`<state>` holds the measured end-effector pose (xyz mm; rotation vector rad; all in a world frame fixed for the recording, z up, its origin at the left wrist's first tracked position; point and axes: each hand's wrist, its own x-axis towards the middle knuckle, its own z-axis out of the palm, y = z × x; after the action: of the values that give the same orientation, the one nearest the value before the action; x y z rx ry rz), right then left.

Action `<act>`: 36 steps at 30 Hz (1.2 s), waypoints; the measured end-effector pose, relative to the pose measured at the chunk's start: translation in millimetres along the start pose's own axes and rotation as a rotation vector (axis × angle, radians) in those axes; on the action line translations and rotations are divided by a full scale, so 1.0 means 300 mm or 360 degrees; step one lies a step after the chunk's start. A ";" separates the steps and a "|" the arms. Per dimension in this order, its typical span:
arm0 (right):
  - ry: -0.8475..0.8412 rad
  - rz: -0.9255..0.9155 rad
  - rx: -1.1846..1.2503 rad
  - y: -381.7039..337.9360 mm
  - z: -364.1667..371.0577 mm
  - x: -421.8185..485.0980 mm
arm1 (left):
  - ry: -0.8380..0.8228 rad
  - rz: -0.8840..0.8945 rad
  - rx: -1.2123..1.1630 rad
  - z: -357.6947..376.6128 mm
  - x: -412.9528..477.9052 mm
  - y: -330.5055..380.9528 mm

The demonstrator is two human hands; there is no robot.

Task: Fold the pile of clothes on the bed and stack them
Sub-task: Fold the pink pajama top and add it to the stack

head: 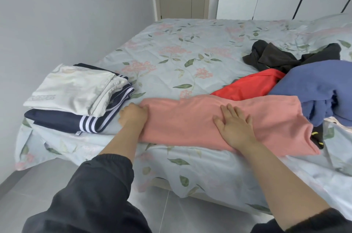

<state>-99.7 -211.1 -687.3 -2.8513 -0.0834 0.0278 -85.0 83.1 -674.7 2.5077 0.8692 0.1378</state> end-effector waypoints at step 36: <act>-0.0102 -0.0003 0.1492 -0.052 -0.102 -0.094 | -0.1193 0.0047 -0.1723 -0.310 -0.239 0.242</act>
<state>-127.9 -206.6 -653.3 -1.9134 -0.0625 0.1223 -124.0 27.9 -554.5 1.3627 0.2822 -0.2531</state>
